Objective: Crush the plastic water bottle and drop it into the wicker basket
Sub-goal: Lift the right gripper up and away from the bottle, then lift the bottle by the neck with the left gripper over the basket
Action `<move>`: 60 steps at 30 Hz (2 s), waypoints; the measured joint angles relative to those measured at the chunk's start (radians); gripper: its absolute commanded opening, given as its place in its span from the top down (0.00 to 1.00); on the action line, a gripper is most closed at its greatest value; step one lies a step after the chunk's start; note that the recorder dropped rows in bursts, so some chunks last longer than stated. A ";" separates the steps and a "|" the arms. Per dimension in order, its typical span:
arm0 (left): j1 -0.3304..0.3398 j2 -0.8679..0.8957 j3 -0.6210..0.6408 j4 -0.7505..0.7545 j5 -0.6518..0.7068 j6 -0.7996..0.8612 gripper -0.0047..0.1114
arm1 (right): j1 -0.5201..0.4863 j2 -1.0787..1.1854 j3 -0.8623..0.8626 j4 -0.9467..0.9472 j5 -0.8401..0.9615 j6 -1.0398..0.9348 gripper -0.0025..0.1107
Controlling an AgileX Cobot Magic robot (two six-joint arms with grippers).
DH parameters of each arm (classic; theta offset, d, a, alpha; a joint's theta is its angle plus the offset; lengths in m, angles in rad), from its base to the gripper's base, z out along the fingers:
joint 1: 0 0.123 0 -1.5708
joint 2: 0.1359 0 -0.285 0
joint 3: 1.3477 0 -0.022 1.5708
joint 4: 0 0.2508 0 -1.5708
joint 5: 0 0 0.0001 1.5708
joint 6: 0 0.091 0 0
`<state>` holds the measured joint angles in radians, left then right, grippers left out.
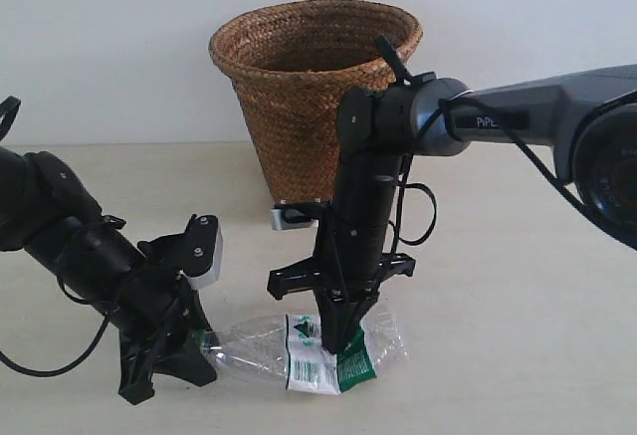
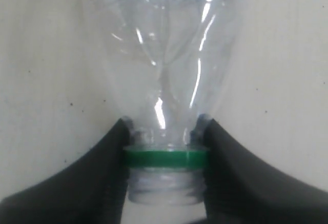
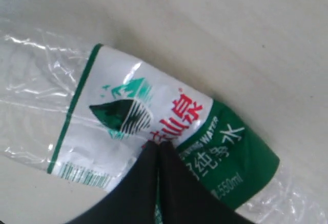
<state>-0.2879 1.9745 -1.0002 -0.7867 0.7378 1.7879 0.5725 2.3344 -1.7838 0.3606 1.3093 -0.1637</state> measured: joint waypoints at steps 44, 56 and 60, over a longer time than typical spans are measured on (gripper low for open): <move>0.002 -0.240 -0.113 -0.003 0.294 -0.033 0.92 | -0.517 -0.650 0.586 -0.142 -0.325 -0.244 0.98; 0.002 -0.207 -0.580 -0.147 -0.166 -0.138 0.14 | -0.534 -0.650 0.586 -0.110 -0.353 -0.222 0.98; 0.002 -0.125 -0.649 -0.209 -0.258 -0.119 0.08 | -0.534 -0.650 0.586 -0.083 -0.344 -0.221 0.98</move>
<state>-0.2862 1.8500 -1.6497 -0.9957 0.4794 1.6685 0.0385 1.6844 -1.1980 0.2776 0.9651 -0.3850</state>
